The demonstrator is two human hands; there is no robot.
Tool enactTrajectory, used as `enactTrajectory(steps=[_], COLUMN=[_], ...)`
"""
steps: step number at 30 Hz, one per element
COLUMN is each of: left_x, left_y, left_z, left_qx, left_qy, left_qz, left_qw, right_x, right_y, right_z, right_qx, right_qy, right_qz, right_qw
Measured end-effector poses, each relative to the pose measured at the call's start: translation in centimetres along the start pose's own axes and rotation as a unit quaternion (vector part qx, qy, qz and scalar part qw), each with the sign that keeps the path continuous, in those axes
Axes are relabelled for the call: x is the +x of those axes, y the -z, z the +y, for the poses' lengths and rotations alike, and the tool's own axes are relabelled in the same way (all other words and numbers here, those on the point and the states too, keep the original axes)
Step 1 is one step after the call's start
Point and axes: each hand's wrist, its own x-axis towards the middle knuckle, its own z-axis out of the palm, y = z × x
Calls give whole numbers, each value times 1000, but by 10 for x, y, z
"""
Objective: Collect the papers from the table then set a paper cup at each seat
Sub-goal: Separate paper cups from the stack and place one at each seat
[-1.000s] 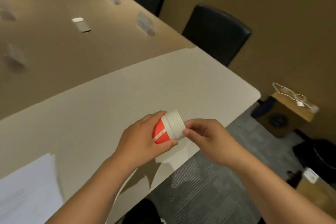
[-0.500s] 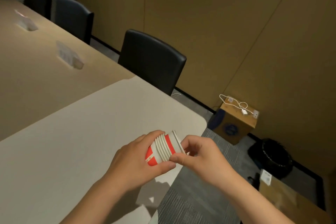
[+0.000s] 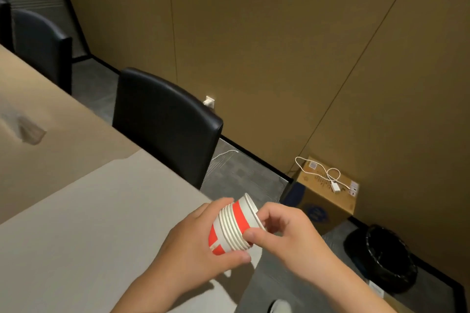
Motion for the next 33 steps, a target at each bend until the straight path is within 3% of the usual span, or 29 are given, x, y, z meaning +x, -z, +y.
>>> enactTrajectory(steps=[6,15,20,23,27,33], left_x=[150,307,384,426,495,538], left_y=[-44,-41,-15,8,66,158], left_z=[52,104,87,69,38,-16], left_qx=[2,33,22,70,59,-5], left_qy=[-1,17,36,40,100,135], left_qz=[52,129,182,213,219,247], left_qw=[999,991,982,974,969,960], right_x=[103,252,356,425,536,664], right_y=[128,251,265,263,249,202], right_z=[49,52,50,37,9,-34], right_qx=[43,24,25,27,52,87], right_qy=[63,122,149,178,195,208], right_qz=[-16,-89,-131,-180,-221,-312], right_qw=[997,988,980,967,954,923])
